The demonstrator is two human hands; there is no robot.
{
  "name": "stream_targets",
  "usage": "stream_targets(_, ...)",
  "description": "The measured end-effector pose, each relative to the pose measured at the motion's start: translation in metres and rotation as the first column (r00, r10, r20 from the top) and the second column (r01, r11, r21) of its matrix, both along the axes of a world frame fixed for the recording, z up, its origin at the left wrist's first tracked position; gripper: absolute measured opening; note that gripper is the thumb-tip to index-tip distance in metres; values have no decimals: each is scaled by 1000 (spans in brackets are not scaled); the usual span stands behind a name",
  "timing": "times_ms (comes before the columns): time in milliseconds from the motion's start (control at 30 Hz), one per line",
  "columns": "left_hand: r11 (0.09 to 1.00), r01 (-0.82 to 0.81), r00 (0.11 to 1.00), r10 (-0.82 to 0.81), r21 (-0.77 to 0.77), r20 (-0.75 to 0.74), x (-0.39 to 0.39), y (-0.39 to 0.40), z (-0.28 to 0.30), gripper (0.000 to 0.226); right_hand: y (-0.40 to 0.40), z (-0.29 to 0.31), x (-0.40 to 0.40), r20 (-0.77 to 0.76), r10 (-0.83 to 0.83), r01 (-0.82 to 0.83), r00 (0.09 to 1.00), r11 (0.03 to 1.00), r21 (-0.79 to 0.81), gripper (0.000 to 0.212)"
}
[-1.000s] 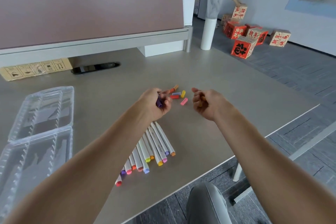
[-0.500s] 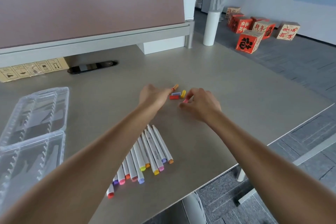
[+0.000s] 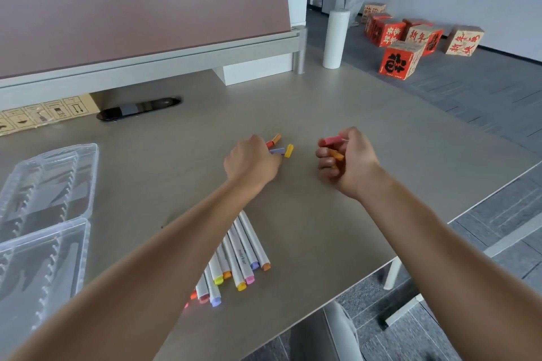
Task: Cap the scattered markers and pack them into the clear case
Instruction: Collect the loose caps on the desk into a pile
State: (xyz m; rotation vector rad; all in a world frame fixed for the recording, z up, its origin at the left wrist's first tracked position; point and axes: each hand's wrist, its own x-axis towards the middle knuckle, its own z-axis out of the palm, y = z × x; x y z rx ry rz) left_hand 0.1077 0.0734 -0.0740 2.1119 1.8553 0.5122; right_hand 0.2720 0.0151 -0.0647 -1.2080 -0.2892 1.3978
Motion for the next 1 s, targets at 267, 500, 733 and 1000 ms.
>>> stream_targets(267, 996, 91, 995, -90, 20, -32, -14, 6, -3, 31, 15, 0, -14, -70, -67, 62, 995, 996, -63, 31)
stream_targets(500, 896, 103, 672, 256, -431, 694, -24, -6, 22, 26, 21, -5, -22, 433, -28, 69, 901, 994, -81, 22)
stream_targets(733, 645, 548, 121, 569, -533, 813, -39, -10, 20, 14, 26, -14, -19, 917, 59, -19, 395, 998, -56, 22)
stream_targets(1000, 760, 338, 265, 490, -555, 831, -34, 9, 23, 27, 41, -18, -21, 973, 229, -213, 23, 952, -219, 43)
